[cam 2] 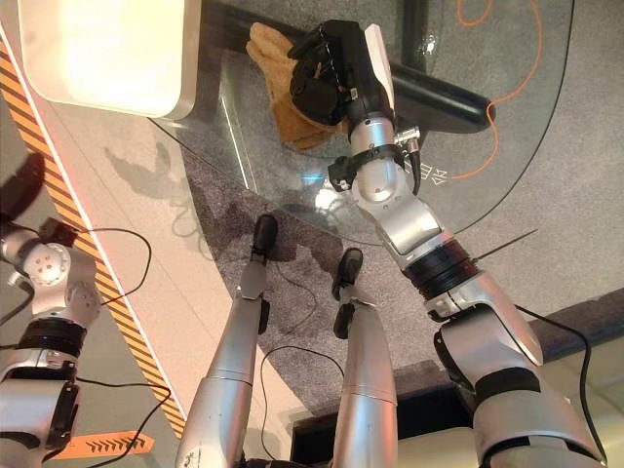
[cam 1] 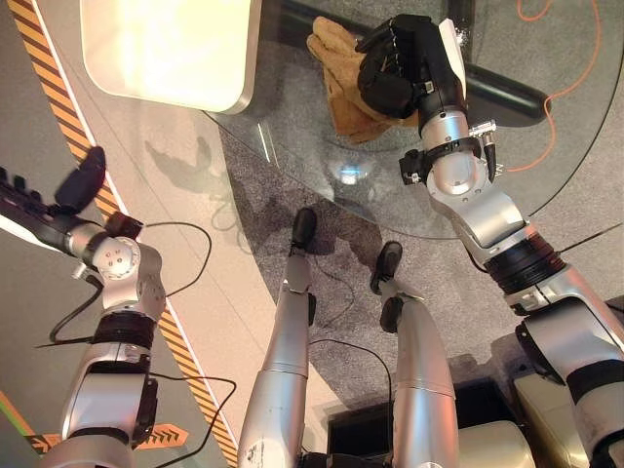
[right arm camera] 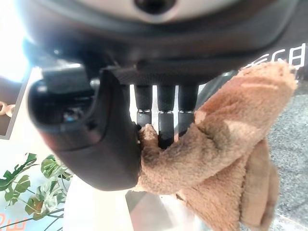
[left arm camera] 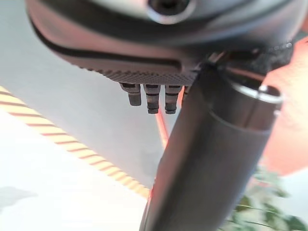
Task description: Wipe the table with a cloth and put it in the basket.
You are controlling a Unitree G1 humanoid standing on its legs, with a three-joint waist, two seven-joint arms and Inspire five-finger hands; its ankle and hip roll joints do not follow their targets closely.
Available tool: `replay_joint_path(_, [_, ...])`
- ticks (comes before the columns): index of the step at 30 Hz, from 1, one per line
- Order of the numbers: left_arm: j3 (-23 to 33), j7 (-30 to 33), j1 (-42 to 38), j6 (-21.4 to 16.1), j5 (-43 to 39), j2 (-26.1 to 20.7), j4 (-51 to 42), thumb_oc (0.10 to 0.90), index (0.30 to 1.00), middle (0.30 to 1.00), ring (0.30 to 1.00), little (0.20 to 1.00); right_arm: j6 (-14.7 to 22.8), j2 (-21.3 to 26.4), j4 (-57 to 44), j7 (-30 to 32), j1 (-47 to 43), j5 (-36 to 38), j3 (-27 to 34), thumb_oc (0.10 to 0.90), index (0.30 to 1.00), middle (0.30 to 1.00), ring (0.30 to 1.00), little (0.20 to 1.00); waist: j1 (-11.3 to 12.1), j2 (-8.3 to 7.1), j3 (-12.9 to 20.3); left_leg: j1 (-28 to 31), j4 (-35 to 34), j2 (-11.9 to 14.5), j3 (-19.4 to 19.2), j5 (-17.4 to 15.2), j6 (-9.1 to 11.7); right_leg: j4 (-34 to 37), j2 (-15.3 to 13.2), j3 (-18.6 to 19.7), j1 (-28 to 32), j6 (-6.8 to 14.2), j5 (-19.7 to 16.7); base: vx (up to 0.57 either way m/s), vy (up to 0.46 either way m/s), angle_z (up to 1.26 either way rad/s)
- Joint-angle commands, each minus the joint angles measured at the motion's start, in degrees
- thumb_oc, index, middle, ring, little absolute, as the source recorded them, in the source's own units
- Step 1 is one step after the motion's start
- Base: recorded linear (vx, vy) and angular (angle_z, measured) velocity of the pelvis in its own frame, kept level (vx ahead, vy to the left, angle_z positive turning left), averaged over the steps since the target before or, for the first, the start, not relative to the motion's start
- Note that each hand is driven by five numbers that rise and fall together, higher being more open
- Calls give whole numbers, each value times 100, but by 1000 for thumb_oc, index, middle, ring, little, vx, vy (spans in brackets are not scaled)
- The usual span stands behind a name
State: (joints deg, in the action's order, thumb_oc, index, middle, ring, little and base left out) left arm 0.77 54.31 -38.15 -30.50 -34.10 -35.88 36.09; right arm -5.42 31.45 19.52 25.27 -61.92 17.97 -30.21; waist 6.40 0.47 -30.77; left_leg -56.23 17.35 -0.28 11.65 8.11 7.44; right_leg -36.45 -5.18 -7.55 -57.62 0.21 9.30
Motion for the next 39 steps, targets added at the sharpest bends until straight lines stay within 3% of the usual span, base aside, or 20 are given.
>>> replay_joint_path(1, [500,381,-62,-643,777,-491,-409,800,900,900,900,900,647,12,-835,281,267,-87,498,100,300,300,300,200,47,-63,97,186,676,-516,-668,-737,-702,1121,395,-157,492,33,-750,0,0,0])
replay_joint_path(9, [412,183,-203,-587,1362,-221,-1422,800,900,900,900,900,787,-30,-972,269,532,-167,834,100,300,300,300,200,58,-98,97,295,672,-544,-653,-775,-720,1117,380,-160,602,87,-754,0,0,0])
replay_joint_path(21, [339,-525,76,-325,1476,-108,-2261,800,900,900,900,900,862,-9,-1274,206,714,-454,1205,100,300,300,300,200,59,-91,97,396,718,-569,-668,-814,-736,1059,362,-136,678,127,-747,0,0,0])
replay_joint_path(39, [-37,-2933,512,-157,1173,-72,-3337,800,900,900,900,900,1242,145,-2335,34,860,-714,1720,100,300,300,300,200,-14,-58,97,474,778,-584,-740,-814,-791,975,370,-69,695,183,-801,0,0,0])
